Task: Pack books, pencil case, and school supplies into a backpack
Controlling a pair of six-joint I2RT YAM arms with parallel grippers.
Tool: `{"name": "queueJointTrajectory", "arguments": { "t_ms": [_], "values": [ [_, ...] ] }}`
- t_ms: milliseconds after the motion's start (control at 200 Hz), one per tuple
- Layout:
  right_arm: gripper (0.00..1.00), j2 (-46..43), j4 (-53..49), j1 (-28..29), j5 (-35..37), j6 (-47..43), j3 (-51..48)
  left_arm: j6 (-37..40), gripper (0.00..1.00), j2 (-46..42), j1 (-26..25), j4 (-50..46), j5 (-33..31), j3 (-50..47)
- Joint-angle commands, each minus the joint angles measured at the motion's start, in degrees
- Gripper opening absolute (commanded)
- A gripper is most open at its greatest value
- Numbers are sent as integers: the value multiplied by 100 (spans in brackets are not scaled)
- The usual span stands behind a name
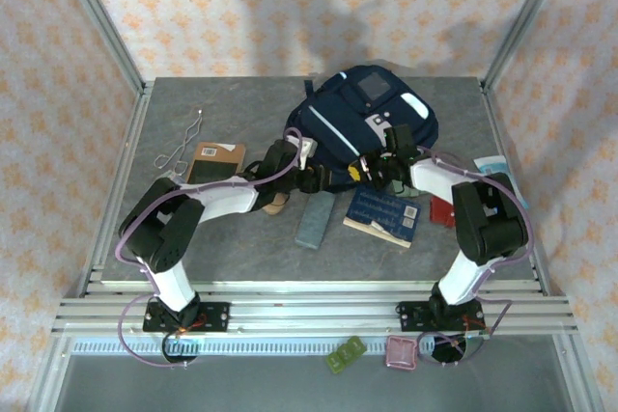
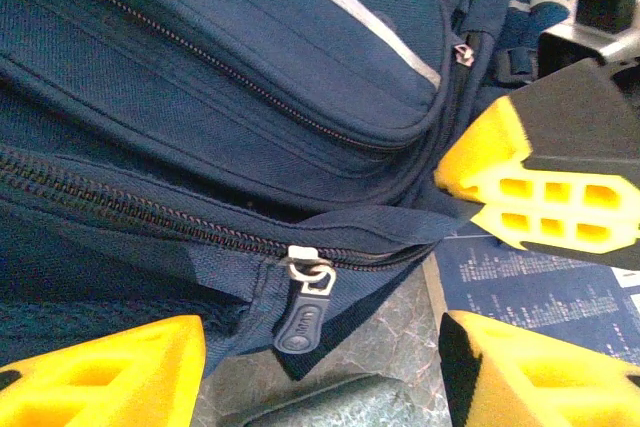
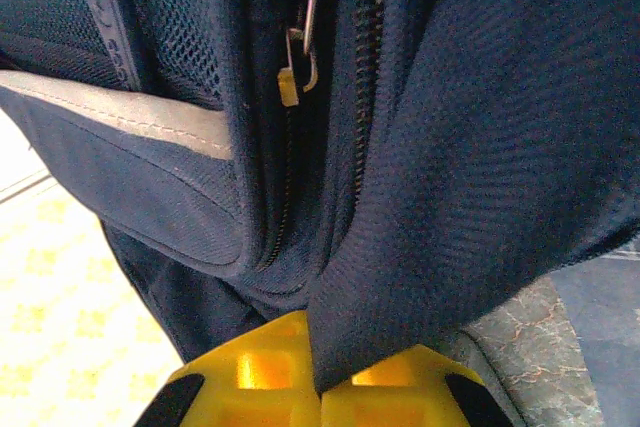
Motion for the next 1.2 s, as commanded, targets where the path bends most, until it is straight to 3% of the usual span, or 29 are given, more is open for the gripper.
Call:
{"name": "queueJointTrajectory", "arguments": {
  "t_ms": [0, 120, 205, 375, 531, 701, 766, 826, 936, 1011, 1081, 1191],
  "values": [
    [0, -306, 421, 12, -50, 132, 227, 176, 60, 117, -102, -8, -648, 171],
    [0, -335, 430, 10, -43, 151, 278, 295, 47, 294, -304, -13, -1302, 341],
    [0, -325, 474, 23, -90, 163, 308, 337, 47, 454, -403, -36, -1620, 480],
    [0, -317, 457, 33, -79, 155, 318, 426, 53, 640, -531, 1, -1652, 594],
    [0, -303, 486, 27, -86, 178, 335, 463, 21, 698, -537, -105, -1755, 541],
    [0, -282, 441, 31, -70, 142, 430, 534, 8, 667, -468, -58, -1627, 373],
    [0, -275, 431, 30, -63, 127, 450, 549, 9, 630, -445, 6, -1595, 294],
    [0, -259, 436, 34, -72, 140, 441, 554, 22, 621, -441, 44, -1574, 233],
    [0, -267, 466, 30, -81, 154, 407, 558, 24, 630, -429, 139, -1644, 108],
    [0, -298, 475, 35, -60, 145, 380, 554, 33, 634, -432, 268, -1636, 49],
    [0, -321, 474, 31, -63, 152, 368, 578, 11, 630, -432, 352, -1610, 50],
    [0, -327, 483, 23, -64, 154, 336, 642, 0, 621, -423, 367, -1666, 94]
  ]
}}
